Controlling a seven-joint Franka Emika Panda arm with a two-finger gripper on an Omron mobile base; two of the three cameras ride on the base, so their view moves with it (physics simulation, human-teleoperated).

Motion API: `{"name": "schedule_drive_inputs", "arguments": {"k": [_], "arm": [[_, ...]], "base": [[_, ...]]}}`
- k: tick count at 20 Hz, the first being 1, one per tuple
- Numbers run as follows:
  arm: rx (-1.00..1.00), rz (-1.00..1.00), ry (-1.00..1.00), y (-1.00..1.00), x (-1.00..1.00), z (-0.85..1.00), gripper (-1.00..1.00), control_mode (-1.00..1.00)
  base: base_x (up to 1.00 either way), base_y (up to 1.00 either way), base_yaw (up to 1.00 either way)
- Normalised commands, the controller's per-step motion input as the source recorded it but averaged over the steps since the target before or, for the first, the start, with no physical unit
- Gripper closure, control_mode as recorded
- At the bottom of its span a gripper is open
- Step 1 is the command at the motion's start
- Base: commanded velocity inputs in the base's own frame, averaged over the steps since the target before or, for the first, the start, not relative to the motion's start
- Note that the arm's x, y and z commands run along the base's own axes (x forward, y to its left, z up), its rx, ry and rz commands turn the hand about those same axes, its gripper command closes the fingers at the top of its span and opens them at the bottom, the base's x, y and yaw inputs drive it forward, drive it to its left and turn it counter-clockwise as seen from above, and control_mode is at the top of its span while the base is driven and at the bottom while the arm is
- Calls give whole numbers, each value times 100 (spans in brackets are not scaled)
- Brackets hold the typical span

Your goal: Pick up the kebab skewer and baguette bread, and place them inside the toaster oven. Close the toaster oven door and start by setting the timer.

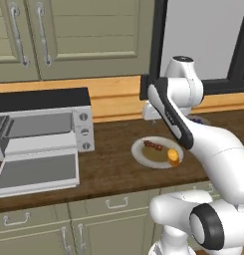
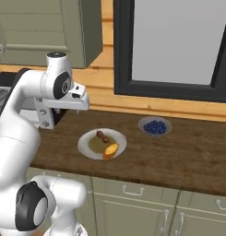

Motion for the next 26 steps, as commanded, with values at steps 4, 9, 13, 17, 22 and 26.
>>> {"name": "schedule_drive_inputs", "arguments": {"k": [4, 9, 13, 17, 22, 26], "arm": [[0, 0, 0, 0, 0, 0, -100, 100], [0, 0, 0, 0, 0, 0, -100, 100], [0, 0, 0, 0, 0, 0, -100, 100], [0, 0, 0, 0, 0, 0, -100, 100], [0, 0, 0, 0, 0, 0, -100, 100], [0, 0, 0, 0, 0, 0, -100, 100]], "base": [[24, 70, -2], [37, 59, -5], [50, 25, -7], [40, 0, -6], [3, 0, 0], [0, 0, 0]]}}
